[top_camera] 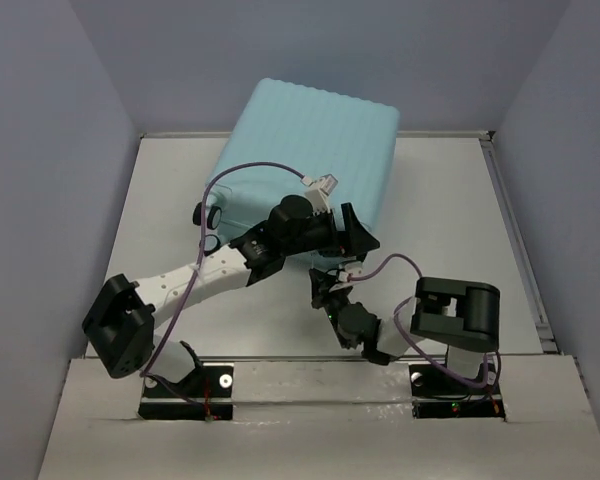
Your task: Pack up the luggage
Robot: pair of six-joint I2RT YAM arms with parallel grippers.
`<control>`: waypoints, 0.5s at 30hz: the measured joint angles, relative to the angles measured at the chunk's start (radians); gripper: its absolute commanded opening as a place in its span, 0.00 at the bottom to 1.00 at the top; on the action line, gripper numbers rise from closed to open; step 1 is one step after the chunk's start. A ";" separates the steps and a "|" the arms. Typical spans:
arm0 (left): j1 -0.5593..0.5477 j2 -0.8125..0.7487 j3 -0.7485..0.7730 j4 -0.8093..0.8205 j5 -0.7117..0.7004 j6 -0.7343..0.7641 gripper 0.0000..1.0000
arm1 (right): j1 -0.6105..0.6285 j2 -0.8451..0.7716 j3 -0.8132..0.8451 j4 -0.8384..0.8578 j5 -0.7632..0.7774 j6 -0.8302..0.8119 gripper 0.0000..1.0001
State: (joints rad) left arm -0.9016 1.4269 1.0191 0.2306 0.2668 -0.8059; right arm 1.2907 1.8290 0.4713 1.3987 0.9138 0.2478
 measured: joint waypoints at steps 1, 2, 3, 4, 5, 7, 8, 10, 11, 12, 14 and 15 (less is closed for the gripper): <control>0.012 -0.009 0.000 0.013 0.029 -0.003 0.99 | 0.005 -0.026 -0.029 0.003 -0.005 0.006 0.07; 0.022 -0.018 0.000 0.011 0.039 0.001 0.99 | 0.011 -0.066 -0.081 0.005 -0.016 0.022 0.07; 0.034 -0.036 0.001 0.003 0.053 0.014 0.99 | 0.021 -0.094 -0.114 0.006 -0.024 0.030 0.07; 0.046 -0.051 0.002 0.004 0.058 0.024 0.99 | 0.034 -0.120 -0.146 0.001 -0.035 0.040 0.07; 0.065 -0.072 0.006 -0.001 0.061 0.047 0.99 | 0.062 -0.146 -0.187 -0.017 -0.051 0.053 0.07; 0.101 -0.128 0.014 -0.026 0.047 0.093 0.98 | 0.103 -0.176 -0.226 -0.051 -0.078 0.071 0.07; 0.117 -0.164 0.016 -0.043 0.035 0.115 0.97 | 0.113 -0.188 -0.230 -0.064 -0.087 0.078 0.07; 0.158 -0.266 0.016 -0.108 -0.028 0.175 0.96 | 0.116 -0.229 -0.229 -0.083 -0.097 0.099 0.07; 0.171 -0.317 0.015 -0.144 -0.073 0.200 0.95 | 0.116 -0.261 -0.226 -0.085 -0.100 0.108 0.07; 0.182 -0.360 0.014 -0.179 -0.113 0.225 0.94 | 0.114 -0.286 -0.221 -0.092 -0.104 0.113 0.07; 0.206 -0.451 0.006 -0.256 -0.224 0.271 0.94 | 0.100 -0.341 -0.211 -0.122 -0.113 0.132 0.07; 0.233 -0.504 -0.003 -0.306 -0.283 0.298 0.93 | 0.092 -0.372 -0.203 -0.153 -0.117 0.144 0.07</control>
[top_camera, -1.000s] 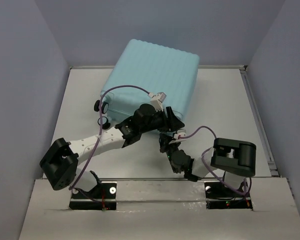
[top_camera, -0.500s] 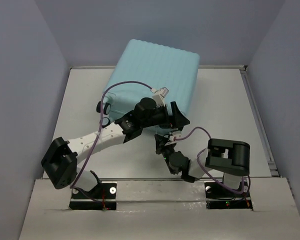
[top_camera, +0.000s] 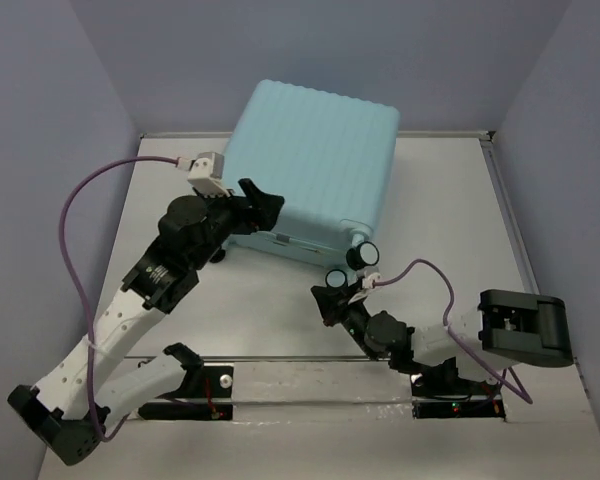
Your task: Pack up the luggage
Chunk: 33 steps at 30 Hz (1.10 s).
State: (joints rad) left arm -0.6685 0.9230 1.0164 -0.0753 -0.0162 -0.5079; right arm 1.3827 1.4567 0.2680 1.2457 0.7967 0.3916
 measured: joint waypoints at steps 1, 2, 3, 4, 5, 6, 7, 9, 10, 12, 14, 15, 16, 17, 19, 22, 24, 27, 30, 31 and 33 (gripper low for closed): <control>0.034 -0.033 -0.009 -0.049 -0.056 0.024 0.92 | -0.006 -0.026 0.009 -0.042 -0.007 0.010 0.07; 0.085 -0.070 -0.020 -0.098 -0.101 0.043 0.92 | -0.010 -0.041 0.016 -0.064 -0.009 0.013 0.08; 0.132 -0.094 -0.029 -0.144 -0.140 0.061 0.92 | -0.016 -0.056 0.032 -0.099 -0.013 0.018 0.09; 0.184 -0.114 -0.038 -0.194 -0.177 0.079 0.92 | -0.019 -0.061 0.048 -0.131 -0.017 0.020 0.11; 0.219 -0.128 -0.044 -0.234 -0.208 0.093 0.92 | -0.019 -0.062 0.067 -0.166 -0.028 0.020 0.11; 0.239 -0.134 -0.047 -0.267 -0.230 0.105 0.92 | -0.020 -0.061 0.087 -0.203 -0.047 0.019 0.11; 0.256 -0.136 -0.050 -0.307 -0.253 0.116 0.92 | -0.020 -0.061 0.098 -0.226 -0.058 0.018 0.11; 0.274 -0.131 -0.050 -0.368 -0.285 0.138 0.92 | -0.020 -0.064 0.109 -0.260 -0.077 0.016 0.12; 0.282 -0.125 -0.050 -0.386 -0.291 0.150 0.92 | -0.020 -0.072 0.110 -0.283 -0.089 0.016 0.11; 0.319 -0.101 -0.049 -0.429 -0.300 0.187 0.94 | -0.020 -0.109 0.110 -0.343 -0.106 0.016 0.12; 0.344 -0.079 -0.048 -0.456 -0.298 0.216 0.96 | -0.020 -0.145 0.109 -0.365 -0.117 0.017 0.14; 0.353 -0.068 -0.048 -0.466 -0.290 0.227 0.97 | -0.020 -0.169 0.108 -0.374 -0.118 0.017 0.15; 0.356 -0.061 -0.048 -0.469 -0.281 0.237 0.98 | -0.020 -0.183 0.106 -0.375 -0.121 0.017 0.16; 0.357 -0.047 -0.047 -0.469 -0.275 0.249 0.99 | -0.020 -0.198 0.103 -0.375 -0.124 0.017 0.18; 0.358 -0.010 -0.040 -0.467 -0.259 0.269 0.99 | -0.020 -0.209 0.100 -0.378 -0.130 0.017 0.19; 0.363 0.059 -0.018 -0.452 -0.219 0.294 0.99 | -0.020 -0.208 0.093 -0.399 -0.151 0.016 0.21; 0.364 0.109 0.000 -0.426 -0.178 0.312 0.99 | -0.020 -0.205 0.091 -0.408 -0.161 0.018 0.22; 0.371 0.162 0.043 -0.416 -0.153 0.332 0.90 | -0.020 -0.205 0.084 -0.410 -0.171 0.024 0.22; 0.382 0.216 0.080 -0.399 -0.144 0.345 0.77 | -0.020 -0.205 0.077 -0.413 -0.173 0.028 0.23; 0.384 0.233 0.085 -0.388 -0.140 0.348 0.68 | -0.020 -0.205 0.076 -0.419 -0.173 0.028 0.24; 0.390 0.270 0.091 -0.374 -0.146 0.365 0.46 | -0.020 -0.206 0.076 -0.436 -0.173 0.032 0.25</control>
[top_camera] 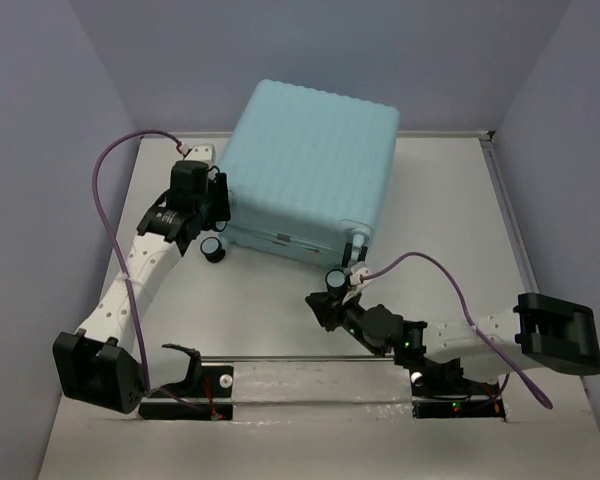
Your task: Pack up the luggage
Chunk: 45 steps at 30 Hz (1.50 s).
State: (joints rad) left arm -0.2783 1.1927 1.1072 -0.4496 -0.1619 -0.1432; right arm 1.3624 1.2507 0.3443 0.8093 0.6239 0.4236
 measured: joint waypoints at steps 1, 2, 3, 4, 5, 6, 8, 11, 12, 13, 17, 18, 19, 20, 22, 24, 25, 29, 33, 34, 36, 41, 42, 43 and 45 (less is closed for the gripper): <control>0.003 0.010 0.007 0.010 0.001 0.005 0.46 | 0.000 -0.002 0.000 -0.010 0.000 0.003 0.25; 0.004 0.016 0.019 0.016 0.000 0.012 0.42 | -0.001 -0.009 0.000 -0.027 0.001 0.008 0.25; 0.007 0.016 0.034 0.019 0.001 0.034 0.43 | -0.003 -0.019 0.000 -0.044 0.002 0.011 0.26; 0.010 0.016 0.035 0.019 0.008 0.036 0.60 | -0.006 -0.032 0.000 -0.062 0.003 0.017 0.27; 0.011 0.018 0.035 0.018 0.014 0.049 0.69 | -0.014 -0.052 -0.001 -0.086 0.003 0.022 0.29; 0.011 0.021 0.035 0.019 0.014 0.054 0.72 | -0.021 -0.070 -0.001 -0.109 0.004 0.026 0.29; 0.013 0.021 0.031 0.012 0.021 0.031 0.79 | -0.055 -0.119 0.000 -0.169 0.001 0.035 0.32; 0.011 0.026 0.003 0.002 0.031 0.020 0.87 | -0.113 -0.207 0.008 -0.285 0.002 0.047 0.36; 0.014 0.027 -0.009 -0.006 0.033 0.011 0.90 | -0.120 -0.220 0.012 -0.307 0.001 0.047 0.38; 0.014 0.027 -0.017 -0.007 0.037 0.005 0.90 | -0.126 -0.233 0.022 -0.335 0.000 0.046 0.39; 0.010 0.029 -0.045 -0.007 0.056 -0.012 0.89 | -0.130 -0.244 0.072 -0.412 -0.027 0.045 0.39; 0.009 0.029 -0.048 -0.006 0.061 -0.014 0.86 | -0.130 -0.242 0.078 -0.419 -0.031 0.045 0.39; 0.009 0.029 -0.051 -0.006 0.066 -0.016 0.80 | -0.131 -0.239 0.083 -0.425 -0.034 0.045 0.39; 0.009 0.027 -0.053 -0.007 0.073 -0.018 0.62 | -0.131 -0.233 0.088 -0.433 -0.037 0.045 0.39; 0.012 0.027 -0.055 -0.006 0.068 -0.023 0.21 | -0.131 -0.217 0.094 -0.444 -0.045 0.045 0.39; 0.019 0.027 -0.055 -0.020 0.074 -0.001 0.06 | -0.139 -0.199 0.097 -0.458 -0.055 0.045 0.39; 0.018 0.027 -0.054 -0.026 0.092 0.029 0.06 | -0.143 -0.195 0.098 -0.463 -0.061 0.046 0.39; 0.011 0.008 -0.064 -0.026 0.160 0.018 0.06 | -0.208 -0.192 0.104 -0.497 -0.091 0.048 0.39; 0.015 -0.045 -0.135 0.048 0.211 -0.016 0.06 | -0.272 -0.198 0.130 -0.552 -0.111 0.048 0.39; 0.003 -0.065 -0.164 0.076 0.211 -0.031 0.06 | -0.285 -0.202 0.133 -0.563 -0.118 0.047 0.40; -0.059 -0.117 -0.215 0.116 0.208 -0.067 0.06 | -0.332 -0.226 0.143 -0.600 -0.138 0.043 0.45; -0.201 -0.225 -0.331 0.230 0.221 -0.198 0.06 | -0.427 -0.280 0.143 -0.688 -0.150 0.031 0.51; -0.214 -0.238 -0.342 0.241 0.219 -0.219 0.06 | -0.435 -0.285 0.143 -0.700 -0.150 0.029 0.52; -0.229 -0.252 -0.357 0.253 0.214 -0.247 0.06 | -0.441 -0.291 0.143 -0.715 -0.150 0.027 0.52; -0.248 -0.282 -0.382 0.264 0.211 -0.290 0.06 | -0.449 -0.306 0.143 -0.735 -0.150 0.026 0.53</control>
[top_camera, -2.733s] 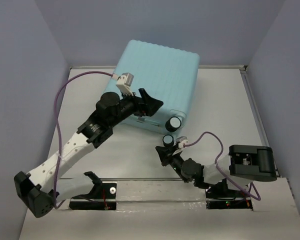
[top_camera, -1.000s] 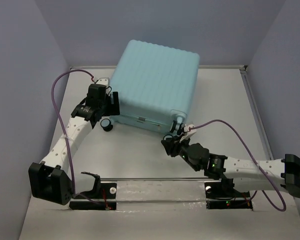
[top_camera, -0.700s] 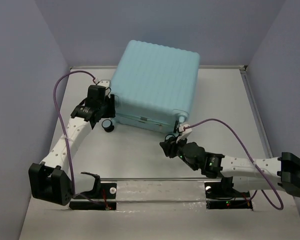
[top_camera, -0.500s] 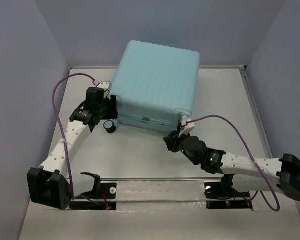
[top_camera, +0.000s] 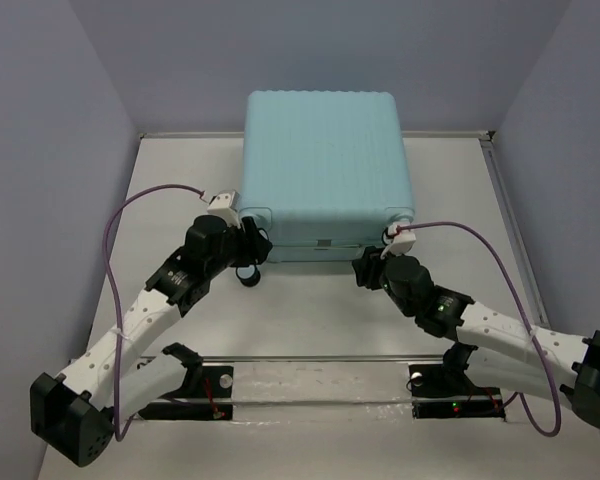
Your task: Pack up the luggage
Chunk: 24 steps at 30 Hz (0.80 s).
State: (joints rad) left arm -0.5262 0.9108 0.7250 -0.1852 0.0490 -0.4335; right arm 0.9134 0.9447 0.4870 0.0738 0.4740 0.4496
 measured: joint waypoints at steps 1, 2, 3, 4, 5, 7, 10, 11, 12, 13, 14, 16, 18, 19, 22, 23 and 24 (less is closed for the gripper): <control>-0.007 -0.019 -0.011 0.003 0.003 -0.018 0.06 | -0.004 -0.011 -0.002 -0.010 0.002 0.000 0.53; -0.012 -0.039 -0.023 0.005 0.008 -0.035 0.06 | -0.011 -0.022 -0.010 -0.008 0.005 0.004 0.53; -0.014 -0.051 -0.030 0.005 0.010 -0.042 0.06 | -0.020 -0.037 -0.020 -0.013 0.008 0.008 0.53; -0.019 -0.078 -0.045 0.002 0.022 -0.060 0.06 | -0.031 -0.050 -0.034 -0.013 0.008 0.016 0.53; -0.023 -0.092 -0.053 -0.001 0.027 -0.069 0.06 | -0.038 -0.057 -0.044 -0.011 0.006 0.019 0.53; -0.027 -0.115 -0.064 -0.007 0.044 -0.085 0.06 | -0.052 -0.063 -0.069 -0.006 0.000 0.021 0.53; -0.029 -0.136 -0.079 -0.006 0.070 -0.107 0.06 | -0.063 -0.036 -0.100 0.060 -0.009 0.009 0.54; -0.029 -0.141 -0.085 -0.001 0.078 -0.112 0.06 | -0.063 -0.027 -0.103 0.074 -0.010 0.006 0.54; -0.029 -0.146 -0.092 0.006 0.085 -0.116 0.06 | -0.065 -0.008 -0.108 0.106 -0.004 -0.001 0.54; -0.029 -0.152 -0.098 0.012 0.092 -0.120 0.06 | -0.067 0.014 -0.110 0.135 0.006 -0.006 0.54; -0.029 -0.155 -0.100 0.014 0.099 -0.122 0.06 | -0.069 0.029 -0.112 0.161 0.016 -0.010 0.54; -0.029 -0.164 -0.108 0.018 0.117 -0.127 0.06 | -0.079 0.067 -0.125 0.251 0.031 -0.029 0.53; -0.029 -0.170 -0.110 0.016 0.132 -0.130 0.06 | -0.088 0.105 -0.142 0.338 0.042 -0.054 0.53; -0.029 -0.172 -0.111 0.015 0.138 -0.132 0.06 | -0.090 0.127 -0.144 0.376 0.049 -0.067 0.53; -0.029 -0.177 -0.115 0.017 0.151 -0.132 0.06 | -0.100 0.203 -0.146 0.500 0.062 -0.115 0.52; -0.029 -0.181 -0.119 0.020 0.156 -0.133 0.06 | -0.104 0.227 -0.146 0.545 0.063 -0.129 0.52; -0.029 -0.187 -0.124 0.024 0.160 -0.134 0.06 | -0.105 0.242 -0.146 0.570 0.063 -0.138 0.52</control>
State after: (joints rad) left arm -0.5549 0.7242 0.6010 -0.1612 0.2089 -0.5678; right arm 0.8085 1.1870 0.3408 0.6441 0.5365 0.3119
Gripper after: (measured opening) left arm 0.645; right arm 0.525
